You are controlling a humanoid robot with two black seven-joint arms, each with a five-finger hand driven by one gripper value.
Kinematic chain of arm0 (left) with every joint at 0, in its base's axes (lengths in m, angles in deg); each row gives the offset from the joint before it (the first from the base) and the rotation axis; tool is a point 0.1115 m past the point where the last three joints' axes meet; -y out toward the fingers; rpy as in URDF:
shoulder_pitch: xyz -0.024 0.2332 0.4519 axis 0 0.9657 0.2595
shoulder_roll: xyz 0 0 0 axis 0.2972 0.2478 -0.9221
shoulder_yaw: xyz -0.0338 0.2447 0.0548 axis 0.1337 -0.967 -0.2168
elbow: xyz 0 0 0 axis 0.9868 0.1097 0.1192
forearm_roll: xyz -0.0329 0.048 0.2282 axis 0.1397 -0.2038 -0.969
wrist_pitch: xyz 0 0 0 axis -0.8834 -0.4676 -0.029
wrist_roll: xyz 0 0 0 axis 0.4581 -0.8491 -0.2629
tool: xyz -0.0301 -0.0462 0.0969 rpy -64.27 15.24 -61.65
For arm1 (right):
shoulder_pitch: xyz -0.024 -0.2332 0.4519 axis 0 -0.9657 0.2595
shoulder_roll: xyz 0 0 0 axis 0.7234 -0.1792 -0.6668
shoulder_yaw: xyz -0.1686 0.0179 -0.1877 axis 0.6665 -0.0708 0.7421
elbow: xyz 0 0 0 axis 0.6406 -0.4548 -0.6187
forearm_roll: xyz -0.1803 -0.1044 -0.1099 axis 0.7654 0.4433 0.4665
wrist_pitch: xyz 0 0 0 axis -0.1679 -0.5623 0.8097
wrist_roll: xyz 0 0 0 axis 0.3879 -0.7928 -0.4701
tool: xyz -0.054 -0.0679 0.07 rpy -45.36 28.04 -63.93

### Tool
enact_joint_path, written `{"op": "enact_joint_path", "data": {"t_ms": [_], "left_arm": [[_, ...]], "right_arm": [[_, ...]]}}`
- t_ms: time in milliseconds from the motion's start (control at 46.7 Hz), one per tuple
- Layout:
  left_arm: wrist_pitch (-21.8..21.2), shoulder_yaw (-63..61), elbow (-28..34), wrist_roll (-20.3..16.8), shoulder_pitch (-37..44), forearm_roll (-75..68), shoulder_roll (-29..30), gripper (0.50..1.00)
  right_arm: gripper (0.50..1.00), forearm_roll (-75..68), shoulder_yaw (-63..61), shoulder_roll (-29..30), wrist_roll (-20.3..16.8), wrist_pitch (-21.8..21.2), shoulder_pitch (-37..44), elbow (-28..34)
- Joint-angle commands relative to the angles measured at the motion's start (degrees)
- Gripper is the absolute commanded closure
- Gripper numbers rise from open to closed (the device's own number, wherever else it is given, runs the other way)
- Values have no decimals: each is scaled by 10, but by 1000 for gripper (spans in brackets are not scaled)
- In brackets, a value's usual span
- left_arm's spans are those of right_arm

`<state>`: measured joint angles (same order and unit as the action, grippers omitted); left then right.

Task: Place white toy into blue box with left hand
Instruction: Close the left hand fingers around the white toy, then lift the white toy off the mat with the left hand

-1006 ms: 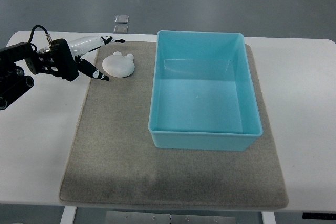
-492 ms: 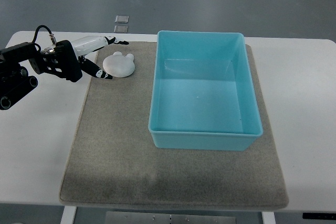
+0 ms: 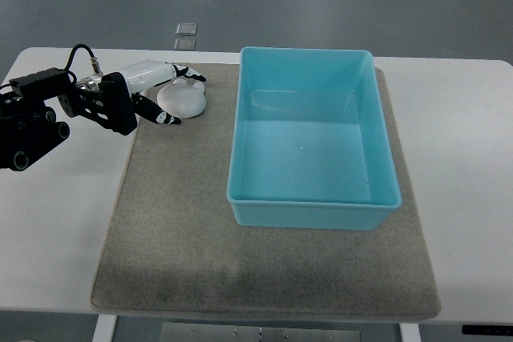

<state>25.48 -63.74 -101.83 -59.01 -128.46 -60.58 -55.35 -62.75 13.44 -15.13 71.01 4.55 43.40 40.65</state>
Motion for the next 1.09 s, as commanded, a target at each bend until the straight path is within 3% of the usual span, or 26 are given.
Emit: {"op": "enact_joint_path", "data": {"t_ms": [0, 407, 663, 792, 1070], "left_arm": [[-11, -2, 11, 0, -2, 1, -8, 639], [-31, -44, 23, 0, -10, 1, -10, 684], [-33, -45, 24, 0, -11, 1, -14, 849], [-39, -44, 26, 0, -11, 1, -15, 990], [-86, -35, 29, 0, -22, 13, -16, 1000]], "right_arm": [[564, 0, 0, 0, 0, 0, 0, 0], [564, 0, 0, 0, 0, 0, 0, 0], [564, 0, 0, 0, 0, 0, 0, 0], [564, 0, 0, 0, 0, 0, 0, 0], [564, 0, 0, 0, 0, 0, 0, 0]]}}
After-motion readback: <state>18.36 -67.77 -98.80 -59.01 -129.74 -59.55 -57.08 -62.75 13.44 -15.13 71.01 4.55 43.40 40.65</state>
